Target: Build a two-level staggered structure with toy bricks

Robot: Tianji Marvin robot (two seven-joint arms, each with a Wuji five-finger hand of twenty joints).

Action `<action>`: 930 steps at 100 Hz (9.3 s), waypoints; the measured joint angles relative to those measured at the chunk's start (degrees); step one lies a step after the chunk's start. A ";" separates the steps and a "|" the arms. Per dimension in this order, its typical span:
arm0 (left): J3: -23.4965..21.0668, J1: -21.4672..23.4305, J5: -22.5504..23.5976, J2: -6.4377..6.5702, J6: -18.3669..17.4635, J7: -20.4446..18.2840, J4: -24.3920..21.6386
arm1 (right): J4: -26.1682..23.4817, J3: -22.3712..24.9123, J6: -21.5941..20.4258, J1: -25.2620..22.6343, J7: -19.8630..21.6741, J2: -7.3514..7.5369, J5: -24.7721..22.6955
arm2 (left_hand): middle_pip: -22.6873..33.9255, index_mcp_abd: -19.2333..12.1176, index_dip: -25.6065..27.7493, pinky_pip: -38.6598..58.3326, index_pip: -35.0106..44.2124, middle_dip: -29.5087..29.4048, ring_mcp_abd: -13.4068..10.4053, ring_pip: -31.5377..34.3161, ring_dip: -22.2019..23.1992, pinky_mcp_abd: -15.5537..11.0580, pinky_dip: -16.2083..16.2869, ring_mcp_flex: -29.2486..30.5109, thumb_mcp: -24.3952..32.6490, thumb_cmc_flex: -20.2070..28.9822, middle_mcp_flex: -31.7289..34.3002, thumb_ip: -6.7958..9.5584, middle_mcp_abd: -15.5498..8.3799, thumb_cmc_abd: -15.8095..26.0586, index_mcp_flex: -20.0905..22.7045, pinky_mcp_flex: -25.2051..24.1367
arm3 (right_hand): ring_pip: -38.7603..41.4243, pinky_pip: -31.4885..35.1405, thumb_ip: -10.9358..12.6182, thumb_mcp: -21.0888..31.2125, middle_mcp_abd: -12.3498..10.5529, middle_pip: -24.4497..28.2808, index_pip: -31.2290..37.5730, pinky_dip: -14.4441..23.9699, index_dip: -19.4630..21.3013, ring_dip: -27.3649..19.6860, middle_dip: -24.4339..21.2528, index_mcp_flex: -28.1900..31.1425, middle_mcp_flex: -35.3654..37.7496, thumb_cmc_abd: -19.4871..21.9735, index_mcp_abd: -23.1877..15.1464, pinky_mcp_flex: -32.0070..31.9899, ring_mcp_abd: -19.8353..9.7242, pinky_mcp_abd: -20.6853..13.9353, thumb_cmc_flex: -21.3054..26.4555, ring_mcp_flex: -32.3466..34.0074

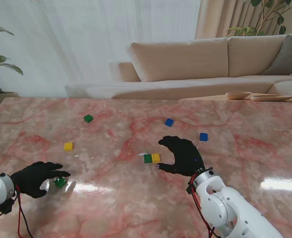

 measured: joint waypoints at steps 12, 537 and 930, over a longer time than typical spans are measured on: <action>0.24 -0.35 2.46 -0.05 -0.65 1.87 1.20 | -0.09 -0.05 0.00 -0.06 0.15 0.00 0.05 | -0.01 0.00 -0.69 0.00 -2.01 0.00 -0.01 0.00 0.28 -0.05 0.00 0.00 -0.06 0.00 0.00 0.00 0.00 0.00 -0.82 0.00 | 0.00 0.00 0.00 0.00 0.01 0.00 0.00 0.00 -0.01 0.00 0.00 0.00 0.00 0.00 0.00 -0.01 0.00 0.00 0.01 0.00; 67.79 -42.66 -15.51 -13.95 33.51 45.16 33.11 | -0.12 6.02 -2.09 -4.40 -0.89 -0.48 3.42 | 18.53 3.83 32.15 14.90 47.47 3.68 0.24 12.17 8.78 -0.82 1.86 2.00 -20.70 1.75 10.82 -8.45 0.79 1.57 12.07 0.90 | 0.04 0.07 0.00 1.09 0.14 0.00 0.00 0.00 -0.70 0.00 0.00 0.01 -0.02 0.01 -0.10 -0.01 0.01 0.08 0.08 -0.02; 39.63 -22.05 -21.09 -10.65 20.02 39.18 11.80 | -1.63 8.65 -3.45 -4.23 3.93 -0.19 3.18 | 5.80 16.57 0.01 9.39 -0.26 -5.68 -0.16 4.89 2.96 -4.82 -9.21 0.05 -59.67 -7.67 2.92 0.23 1.18 16.45 1.60 2.20 | -1.27 0.04 0.00 0.52 0.31 -1.29 -2.09 -0.01 -2.18 -0.49 -1.47 -1.31 -0.68 0.88 0.35 -0.01 0.03 0.19 -1.43 -0.06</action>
